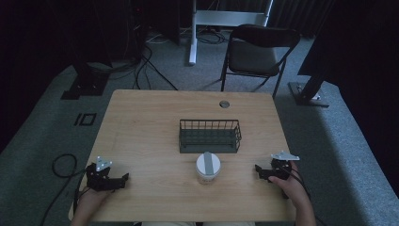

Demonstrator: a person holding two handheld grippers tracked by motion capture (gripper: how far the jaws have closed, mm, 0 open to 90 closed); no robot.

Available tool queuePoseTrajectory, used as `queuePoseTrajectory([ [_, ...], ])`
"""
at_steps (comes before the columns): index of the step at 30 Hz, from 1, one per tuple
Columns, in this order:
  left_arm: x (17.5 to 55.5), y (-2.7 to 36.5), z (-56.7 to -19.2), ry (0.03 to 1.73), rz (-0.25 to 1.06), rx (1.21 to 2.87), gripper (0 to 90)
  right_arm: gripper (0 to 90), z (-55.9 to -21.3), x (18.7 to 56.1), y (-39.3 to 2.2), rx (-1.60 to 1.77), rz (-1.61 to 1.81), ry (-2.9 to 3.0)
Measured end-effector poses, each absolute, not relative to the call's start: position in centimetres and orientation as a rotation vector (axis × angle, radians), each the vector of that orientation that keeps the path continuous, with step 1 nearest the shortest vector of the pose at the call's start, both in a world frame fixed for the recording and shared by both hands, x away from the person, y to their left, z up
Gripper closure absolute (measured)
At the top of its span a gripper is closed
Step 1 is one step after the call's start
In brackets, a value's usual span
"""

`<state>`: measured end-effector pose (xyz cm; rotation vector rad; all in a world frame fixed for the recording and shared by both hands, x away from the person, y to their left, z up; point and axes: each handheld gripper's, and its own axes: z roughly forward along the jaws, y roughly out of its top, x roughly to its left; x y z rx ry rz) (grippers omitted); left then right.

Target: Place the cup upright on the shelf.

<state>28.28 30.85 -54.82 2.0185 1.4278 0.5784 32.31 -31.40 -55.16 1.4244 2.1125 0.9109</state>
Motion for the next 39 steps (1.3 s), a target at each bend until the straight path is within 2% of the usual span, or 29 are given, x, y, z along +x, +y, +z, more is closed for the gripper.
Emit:
queuePoseTrajectory([
  [32, 28.3, 30.9, -54.8, 1.421, 0.576, 2.023, 0.2, 10.8, -55.1, 32.2, -31.2, 1.412, 0.906, 2.105],
  [39, 28.3, 31.0, -54.8, 1.418, 0.575, 2.027, 0.1, 10.8, -54.6, 32.0, -30.3, 1.355, 0.994, 2.139],
])
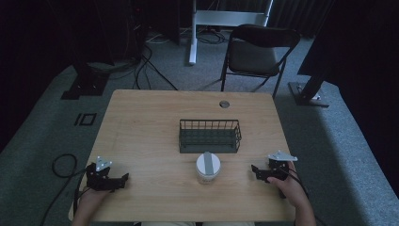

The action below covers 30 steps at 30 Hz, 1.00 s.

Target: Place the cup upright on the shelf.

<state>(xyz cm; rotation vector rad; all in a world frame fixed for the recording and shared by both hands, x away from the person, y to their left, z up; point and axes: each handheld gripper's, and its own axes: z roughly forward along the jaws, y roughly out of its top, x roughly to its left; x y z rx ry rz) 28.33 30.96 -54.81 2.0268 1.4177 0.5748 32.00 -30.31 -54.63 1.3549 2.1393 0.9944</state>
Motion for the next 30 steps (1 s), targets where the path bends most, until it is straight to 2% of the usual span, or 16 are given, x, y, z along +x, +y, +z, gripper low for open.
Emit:
queuePoseTrajectory([
  [30, 28.3, 31.0, -54.8, 1.417, 0.575, 2.027, 0.1, 10.8, -53.3, 30.8, -26.8, 1.136, 1.2, 2.268],
])
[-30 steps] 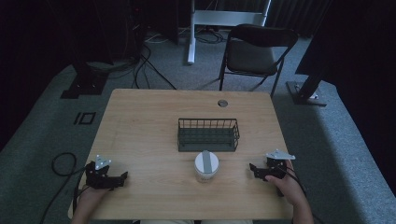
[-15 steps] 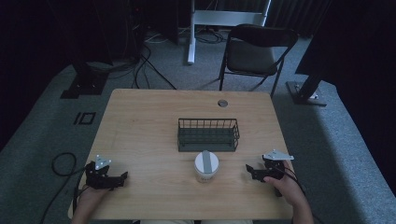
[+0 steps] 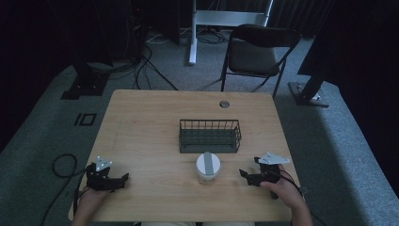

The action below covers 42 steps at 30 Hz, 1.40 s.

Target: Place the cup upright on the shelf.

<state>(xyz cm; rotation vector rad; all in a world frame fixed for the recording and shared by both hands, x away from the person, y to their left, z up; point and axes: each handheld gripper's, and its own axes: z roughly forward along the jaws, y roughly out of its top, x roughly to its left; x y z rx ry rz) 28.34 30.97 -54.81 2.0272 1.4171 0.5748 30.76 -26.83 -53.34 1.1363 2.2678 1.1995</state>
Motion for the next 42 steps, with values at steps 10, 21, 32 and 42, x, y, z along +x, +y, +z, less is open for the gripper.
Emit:
queuePoseTrajectory([
  [10, 28.3, 31.0, -54.8, 1.417, 0.575, 2.027, 0.1, 10.8, -53.1, 29.9, -23.9, 0.997, 1.247, 2.361],
  [21, 28.3, 31.0, -54.8, 1.418, 0.575, 2.027, 0.1, 10.8, -53.2, 29.0, -21.5, 0.912, 1.322, 2.426],
  [32, 28.3, 31.0, -54.8, 1.417, 0.575, 2.027, 0.1, 10.8, -53.5, 28.7, -19.6, 0.85, 1.389, 2.439],
  [42, 28.3, 31.0, -54.8, 1.418, 0.574, 2.027, 0.1, 10.8, -53.6, 28.5, -18.2, 0.815, 1.429, 2.417],
])
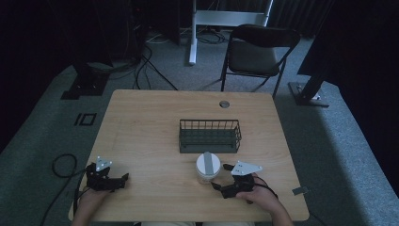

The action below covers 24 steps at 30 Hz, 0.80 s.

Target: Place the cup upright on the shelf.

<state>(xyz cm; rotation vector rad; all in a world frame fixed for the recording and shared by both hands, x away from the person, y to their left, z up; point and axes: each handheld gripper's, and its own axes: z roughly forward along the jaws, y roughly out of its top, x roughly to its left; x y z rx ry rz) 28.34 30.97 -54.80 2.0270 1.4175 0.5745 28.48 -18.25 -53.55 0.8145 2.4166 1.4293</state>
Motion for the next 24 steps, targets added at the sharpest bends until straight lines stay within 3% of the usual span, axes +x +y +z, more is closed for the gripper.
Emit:
queuePoseTrajectory([
  [24, 28.3, 31.0, -54.8, 1.416, 0.574, 2.026, 0.1, 10.8, -54.0, 28.8, -15.5, 0.847, 1.545, 2.306],
])
